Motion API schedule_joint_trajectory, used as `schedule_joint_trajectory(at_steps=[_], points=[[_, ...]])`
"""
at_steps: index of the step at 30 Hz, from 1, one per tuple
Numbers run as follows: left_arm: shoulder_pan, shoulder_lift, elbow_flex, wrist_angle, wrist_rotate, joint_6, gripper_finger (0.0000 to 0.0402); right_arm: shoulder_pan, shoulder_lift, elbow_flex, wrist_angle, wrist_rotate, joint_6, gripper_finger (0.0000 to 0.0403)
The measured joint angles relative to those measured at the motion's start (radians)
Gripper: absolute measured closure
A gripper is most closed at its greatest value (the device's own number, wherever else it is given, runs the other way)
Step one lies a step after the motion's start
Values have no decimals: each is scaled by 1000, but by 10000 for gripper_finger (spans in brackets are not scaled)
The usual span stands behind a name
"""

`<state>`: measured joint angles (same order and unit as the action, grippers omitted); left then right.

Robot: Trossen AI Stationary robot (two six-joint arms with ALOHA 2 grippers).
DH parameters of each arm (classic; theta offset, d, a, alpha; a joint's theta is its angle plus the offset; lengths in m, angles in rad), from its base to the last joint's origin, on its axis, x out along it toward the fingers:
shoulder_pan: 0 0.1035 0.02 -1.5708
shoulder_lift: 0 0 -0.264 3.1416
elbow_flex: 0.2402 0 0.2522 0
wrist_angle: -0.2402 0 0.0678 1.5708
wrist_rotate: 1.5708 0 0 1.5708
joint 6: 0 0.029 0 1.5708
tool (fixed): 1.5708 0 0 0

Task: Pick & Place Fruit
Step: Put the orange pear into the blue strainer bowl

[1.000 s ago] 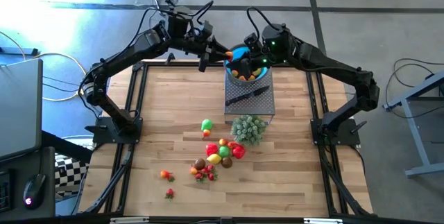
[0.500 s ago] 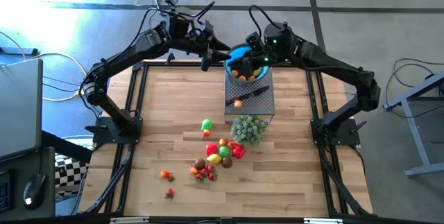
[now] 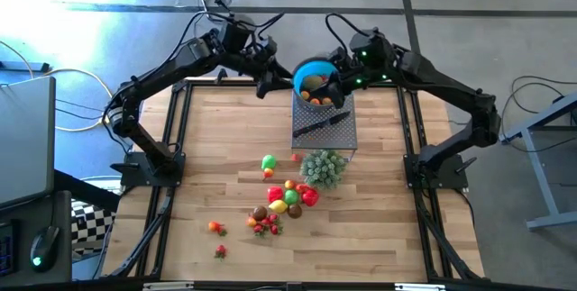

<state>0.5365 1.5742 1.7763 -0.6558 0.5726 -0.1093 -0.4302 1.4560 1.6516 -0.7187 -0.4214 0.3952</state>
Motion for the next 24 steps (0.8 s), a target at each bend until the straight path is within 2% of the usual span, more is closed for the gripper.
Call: schedule_joint_trajectory(at_steps=[7, 13, 18, 24], points=[[0, 0, 0, -177, 0, -16, 193, 41, -39, 0, -38, 5, -28, 400], [0, 0, 0, -336, -12, 36, 193, 71, -53, 0, -69, 28, -82, 400], [-1, 0, 0, -419, -103, 42, 193, 94, -53, 0, -107, 96, -89, 400], [0, 0, 0, -479, -167, 59, 193, 115, -53, 0, -137, 112, -112, 400]])
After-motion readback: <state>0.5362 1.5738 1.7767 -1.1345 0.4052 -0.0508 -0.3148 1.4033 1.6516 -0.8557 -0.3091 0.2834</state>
